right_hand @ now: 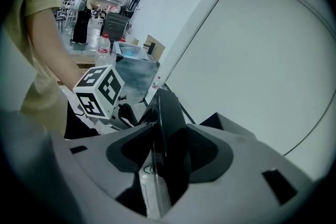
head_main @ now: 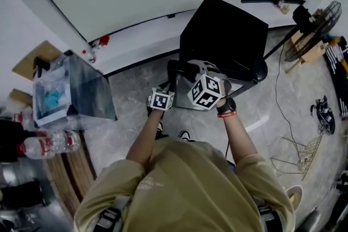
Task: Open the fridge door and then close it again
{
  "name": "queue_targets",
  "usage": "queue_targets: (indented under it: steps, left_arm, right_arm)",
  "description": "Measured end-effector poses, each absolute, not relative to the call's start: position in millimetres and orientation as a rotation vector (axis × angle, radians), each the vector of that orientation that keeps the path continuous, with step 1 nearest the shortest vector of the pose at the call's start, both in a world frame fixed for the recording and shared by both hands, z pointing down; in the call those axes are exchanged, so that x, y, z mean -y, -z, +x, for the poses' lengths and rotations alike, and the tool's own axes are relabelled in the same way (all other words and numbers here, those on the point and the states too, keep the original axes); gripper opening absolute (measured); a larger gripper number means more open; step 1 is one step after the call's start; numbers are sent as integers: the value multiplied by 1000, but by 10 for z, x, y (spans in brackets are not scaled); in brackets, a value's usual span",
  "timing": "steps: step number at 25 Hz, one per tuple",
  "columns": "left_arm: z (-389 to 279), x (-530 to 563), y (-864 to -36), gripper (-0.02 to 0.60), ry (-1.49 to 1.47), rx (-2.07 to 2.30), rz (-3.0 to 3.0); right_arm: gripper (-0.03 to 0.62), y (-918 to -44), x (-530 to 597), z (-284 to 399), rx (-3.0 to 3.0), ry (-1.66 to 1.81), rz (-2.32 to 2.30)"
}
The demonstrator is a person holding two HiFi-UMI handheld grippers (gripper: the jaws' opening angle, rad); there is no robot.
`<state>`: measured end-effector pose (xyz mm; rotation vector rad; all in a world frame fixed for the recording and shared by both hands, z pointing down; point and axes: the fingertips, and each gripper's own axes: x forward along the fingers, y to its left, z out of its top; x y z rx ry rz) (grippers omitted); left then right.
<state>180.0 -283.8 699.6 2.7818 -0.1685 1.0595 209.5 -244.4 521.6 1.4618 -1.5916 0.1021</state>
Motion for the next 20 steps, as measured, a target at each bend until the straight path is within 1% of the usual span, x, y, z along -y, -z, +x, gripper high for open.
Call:
queue_targets:
  steps: [20]
  left_arm:
    - [2296, 3085, -6973, 97, -1082, -52, 2817]
  right_arm:
    - [216, -5237, 2668, 2534, 1439, -195, 1593]
